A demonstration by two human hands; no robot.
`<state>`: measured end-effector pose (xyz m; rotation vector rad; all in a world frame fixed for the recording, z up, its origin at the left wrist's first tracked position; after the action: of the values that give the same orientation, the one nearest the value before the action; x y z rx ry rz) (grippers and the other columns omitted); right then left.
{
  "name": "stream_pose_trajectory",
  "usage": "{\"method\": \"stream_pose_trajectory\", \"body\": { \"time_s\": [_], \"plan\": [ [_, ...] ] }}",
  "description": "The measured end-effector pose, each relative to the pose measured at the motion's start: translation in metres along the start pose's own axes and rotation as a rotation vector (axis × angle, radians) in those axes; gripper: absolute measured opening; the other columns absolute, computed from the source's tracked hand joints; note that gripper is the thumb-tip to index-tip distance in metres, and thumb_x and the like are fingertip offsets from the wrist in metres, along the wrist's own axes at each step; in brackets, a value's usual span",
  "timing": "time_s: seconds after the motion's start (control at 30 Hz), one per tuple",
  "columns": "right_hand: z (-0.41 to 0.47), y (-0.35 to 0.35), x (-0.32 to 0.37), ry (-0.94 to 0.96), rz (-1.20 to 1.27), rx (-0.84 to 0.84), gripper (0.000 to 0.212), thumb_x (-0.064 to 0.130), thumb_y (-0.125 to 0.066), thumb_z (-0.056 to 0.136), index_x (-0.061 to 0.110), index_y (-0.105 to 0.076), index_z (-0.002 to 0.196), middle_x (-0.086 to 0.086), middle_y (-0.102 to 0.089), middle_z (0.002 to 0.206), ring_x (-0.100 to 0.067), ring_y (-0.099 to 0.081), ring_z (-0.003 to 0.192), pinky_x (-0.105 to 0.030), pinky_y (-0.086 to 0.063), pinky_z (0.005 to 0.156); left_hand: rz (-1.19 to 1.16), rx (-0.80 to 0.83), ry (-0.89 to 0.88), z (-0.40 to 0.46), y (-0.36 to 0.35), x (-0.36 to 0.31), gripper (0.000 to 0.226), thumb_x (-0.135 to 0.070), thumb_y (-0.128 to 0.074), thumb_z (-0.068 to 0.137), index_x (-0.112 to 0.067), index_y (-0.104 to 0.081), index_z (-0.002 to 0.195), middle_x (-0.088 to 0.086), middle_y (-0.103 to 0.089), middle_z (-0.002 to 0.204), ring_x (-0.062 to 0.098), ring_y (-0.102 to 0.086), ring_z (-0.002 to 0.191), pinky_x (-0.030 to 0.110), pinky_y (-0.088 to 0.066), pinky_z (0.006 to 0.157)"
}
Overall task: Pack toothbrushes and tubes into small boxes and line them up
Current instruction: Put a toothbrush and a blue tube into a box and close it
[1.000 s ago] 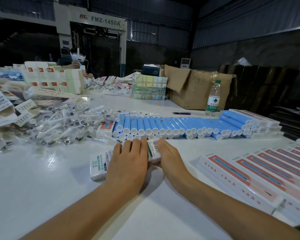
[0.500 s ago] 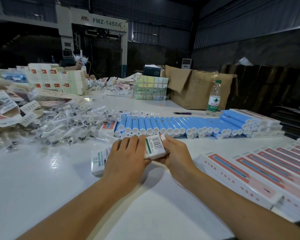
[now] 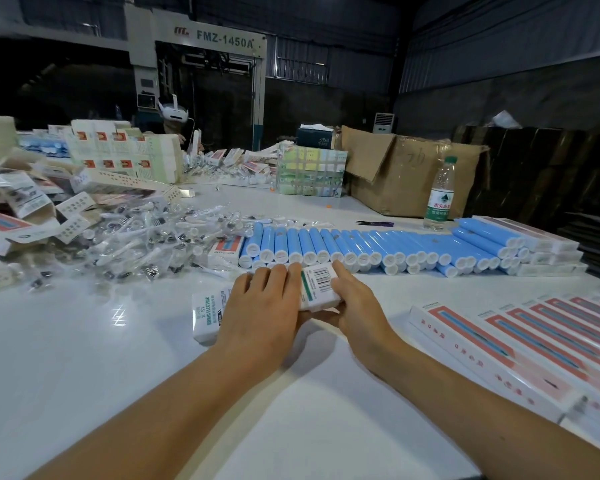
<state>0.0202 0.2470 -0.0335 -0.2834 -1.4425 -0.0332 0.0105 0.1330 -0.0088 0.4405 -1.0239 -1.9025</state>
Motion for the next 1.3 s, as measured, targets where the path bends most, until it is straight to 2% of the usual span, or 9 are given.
{"method": "stream_pose_trajectory", "body": {
  "time_s": [0.1,0.2,0.3,0.53,0.77,0.87,1.0,1.13,1.3],
  "plan": [
    [-0.001,0.008,0.007,0.076,-0.210,-0.075,0.042,0.015,-0.041,0.100,0.022,-0.043,0.142,0.015,-0.066,0.094,-0.006,-0.064,0.087,-0.021,-0.056,0.071,-0.006,0.005,0.025,0.000,0.001,0.002,0.069,-0.053,-0.042,0.093,-0.011,-0.027,0.146,0.006,-0.045,0.132,0.025,-0.044,0.116,0.036,-0.035,0.093],
    [-0.005,0.022,0.020,0.183,-0.342,-0.236,0.018,0.013,-0.053,0.093,0.022,-0.068,0.097,0.009,-0.069,0.089,-0.006,-0.061,0.078,-0.018,-0.050,0.062,0.018,-0.003,0.075,0.002,0.000,0.009,0.068,-0.057,-0.034,0.094,-0.015,-0.018,0.145,0.001,-0.039,0.133,0.022,-0.039,0.118,0.033,-0.031,0.093],
    [-0.006,0.028,0.022,0.205,-0.398,-0.318,0.018,0.009,-0.060,0.088,0.013,-0.063,0.071,0.004,-0.066,0.073,-0.002,-0.055,0.061,-0.013,-0.042,0.049,0.052,0.014,0.080,0.002,-0.002,0.011,0.067,-0.057,-0.033,0.094,-0.015,-0.017,0.144,0.002,-0.039,0.132,0.022,-0.038,0.117,0.034,-0.031,0.093],
    [-0.017,0.017,0.033,0.402,-0.580,-0.296,0.018,0.006,-0.056,0.090,0.001,-0.062,0.074,-0.007,-0.059,0.072,-0.007,-0.048,0.062,-0.013,-0.039,0.053,0.118,0.042,0.076,0.001,-0.002,0.012,0.070,-0.056,-0.036,0.094,-0.011,-0.015,0.144,0.004,-0.039,0.131,0.023,-0.039,0.115,0.034,-0.032,0.090],
    [-0.023,0.008,0.039,0.502,-0.699,-0.274,0.032,-0.001,-0.061,0.085,0.021,-0.052,0.064,0.003,-0.057,0.073,-0.005,-0.052,0.069,-0.010,-0.039,0.060,0.115,0.037,0.044,-0.003,0.005,0.005,0.069,-0.054,-0.041,0.094,-0.010,-0.024,0.143,0.005,-0.043,0.128,0.023,-0.042,0.113,0.034,-0.033,0.087],
    [-0.020,0.011,0.034,0.448,-0.659,-0.258,0.027,0.004,-0.063,0.087,0.021,-0.058,0.067,0.005,-0.060,0.073,-0.006,-0.055,0.070,-0.013,-0.043,0.059,0.109,0.032,0.048,-0.005,0.007,0.008,0.069,-0.055,-0.039,0.094,-0.011,-0.022,0.144,0.003,-0.041,0.129,0.022,-0.040,0.115,0.033,-0.031,0.088],
    [-0.010,0.021,0.026,0.285,-0.493,-0.279,0.018,0.015,-0.067,0.085,0.017,-0.063,0.068,0.007,-0.059,0.062,-0.002,-0.050,0.057,-0.019,-0.043,0.056,0.110,0.032,0.061,-0.003,0.008,0.010,0.069,-0.057,-0.032,0.095,-0.012,-0.014,0.145,0.002,-0.037,0.133,0.021,-0.037,0.119,0.033,-0.030,0.090],
    [-0.011,0.017,0.031,0.354,-0.556,-0.295,0.020,0.009,-0.063,0.086,0.007,-0.059,0.067,0.002,-0.054,0.060,-0.002,-0.045,0.054,-0.013,-0.037,0.052,0.131,0.056,0.054,0.000,0.009,0.007,0.070,-0.056,-0.034,0.095,-0.010,-0.014,0.144,0.003,-0.037,0.133,0.022,-0.037,0.119,0.033,-0.032,0.091],
    [-0.012,0.012,0.027,0.374,-0.583,-0.296,0.024,0.007,-0.055,0.091,0.011,-0.051,0.067,0.001,-0.053,0.065,-0.007,-0.043,0.059,-0.014,-0.036,0.052,0.153,0.068,0.033,0.001,0.008,0.003,0.069,-0.053,-0.036,0.096,-0.007,-0.017,0.143,0.006,-0.038,0.132,0.023,-0.038,0.118,0.034,-0.033,0.089]
  ]
}}
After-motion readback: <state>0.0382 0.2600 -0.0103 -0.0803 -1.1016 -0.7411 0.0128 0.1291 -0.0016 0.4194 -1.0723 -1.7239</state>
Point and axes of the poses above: each hand's wrist, its own z-axis towards the middle knuckle, its own y-axis out of the back of the hand, x = y × z, the point moved 8 cm from there along z, towards the middle knuckle
